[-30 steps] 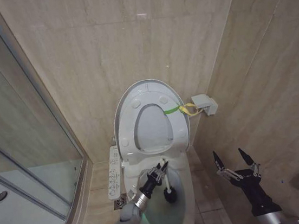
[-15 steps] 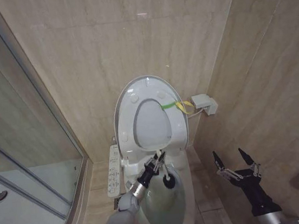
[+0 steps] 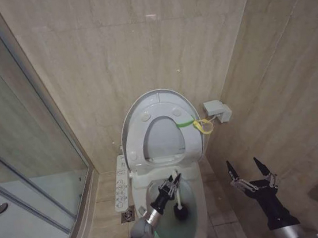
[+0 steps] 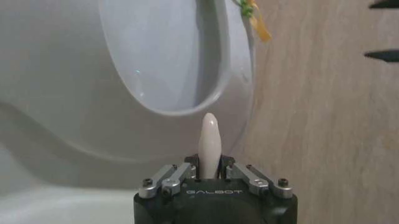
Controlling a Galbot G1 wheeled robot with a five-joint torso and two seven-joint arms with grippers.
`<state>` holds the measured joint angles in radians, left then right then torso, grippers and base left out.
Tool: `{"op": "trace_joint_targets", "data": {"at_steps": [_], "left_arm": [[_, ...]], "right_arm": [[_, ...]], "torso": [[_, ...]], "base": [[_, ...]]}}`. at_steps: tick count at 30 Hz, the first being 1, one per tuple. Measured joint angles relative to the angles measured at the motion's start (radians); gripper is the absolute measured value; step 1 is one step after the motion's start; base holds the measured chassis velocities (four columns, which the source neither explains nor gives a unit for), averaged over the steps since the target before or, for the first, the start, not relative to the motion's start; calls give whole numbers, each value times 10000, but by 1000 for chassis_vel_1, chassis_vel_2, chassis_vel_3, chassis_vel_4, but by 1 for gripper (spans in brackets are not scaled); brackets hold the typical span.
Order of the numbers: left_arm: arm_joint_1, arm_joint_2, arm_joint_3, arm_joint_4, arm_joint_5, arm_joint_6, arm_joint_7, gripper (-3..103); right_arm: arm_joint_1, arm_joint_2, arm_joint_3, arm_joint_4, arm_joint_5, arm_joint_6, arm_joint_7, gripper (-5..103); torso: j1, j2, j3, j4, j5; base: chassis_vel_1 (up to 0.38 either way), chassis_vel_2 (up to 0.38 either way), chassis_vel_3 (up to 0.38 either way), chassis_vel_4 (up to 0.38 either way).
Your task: Open the toilet lid, clean the toilet bowl with a toilet brush, close the toilet lid, and flush.
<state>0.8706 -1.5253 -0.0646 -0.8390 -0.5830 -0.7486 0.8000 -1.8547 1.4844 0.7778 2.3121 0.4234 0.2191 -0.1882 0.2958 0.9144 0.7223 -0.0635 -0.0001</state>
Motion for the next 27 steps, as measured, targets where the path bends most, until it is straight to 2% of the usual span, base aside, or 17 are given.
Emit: {"op": "trace_joint_targets", "data": {"at_steps": [5,8,18,23,27], "left_arm": [[157,255,29,-69,151,-176,139,21],[533,653,171,-683,90,-30,28,21],[1303,1384,127,-1634,21,100,-156,21],[1545,1626,-17,-2029,-62,161,-361,21],[1366,1562,-157,-2134,-218,256,-547,21]], "right_arm": [[0,0,0,0,0,0,1,100],[0,0,0,0,0,0,-1,100],[0,0,0,0,0,0,0,100],[0,0,0,0,0,0,0,100],[0,0,0,0,0,0,0,100]], "torso": [[0,0,0,-2,0],[0,1,0,-1,1],[-1,1,1,-1,0],[0,0,2,-1,0],[0,0,3,0,1]], "base": [[0,0,0,0],[0,0,0,0],[0,0,0,0],[0,0,0,0],[0,0,0,0]]}}
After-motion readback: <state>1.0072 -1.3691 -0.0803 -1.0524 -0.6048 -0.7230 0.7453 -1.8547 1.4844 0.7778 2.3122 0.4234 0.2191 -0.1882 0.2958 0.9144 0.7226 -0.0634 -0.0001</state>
